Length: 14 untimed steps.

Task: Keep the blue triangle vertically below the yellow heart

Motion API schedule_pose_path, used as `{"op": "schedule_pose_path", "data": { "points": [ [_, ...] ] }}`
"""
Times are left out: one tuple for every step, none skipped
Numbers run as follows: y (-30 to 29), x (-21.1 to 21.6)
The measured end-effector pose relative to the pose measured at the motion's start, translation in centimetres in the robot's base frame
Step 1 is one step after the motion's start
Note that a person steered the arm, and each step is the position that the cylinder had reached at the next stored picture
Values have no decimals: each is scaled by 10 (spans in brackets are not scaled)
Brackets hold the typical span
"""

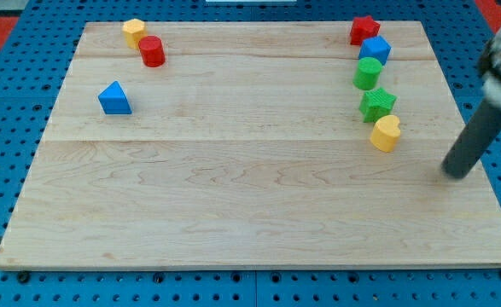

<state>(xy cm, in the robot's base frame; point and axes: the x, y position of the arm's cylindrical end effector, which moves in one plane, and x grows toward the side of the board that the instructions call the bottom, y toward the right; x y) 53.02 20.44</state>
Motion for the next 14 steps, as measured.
{"op": "schedule_pose_path", "data": {
  "points": [
    [-167, 7],
    [-328, -19],
    [-419, -90],
    [-456, -153],
    [-355, -155],
    [-290, -155],
    [-263, -172],
    [-283, -198],
    [-258, -208],
    [-183, -184],
    [-151, -134],
    [-180, -148],
    [-213, -176],
    [-217, -146]
  ]
}}
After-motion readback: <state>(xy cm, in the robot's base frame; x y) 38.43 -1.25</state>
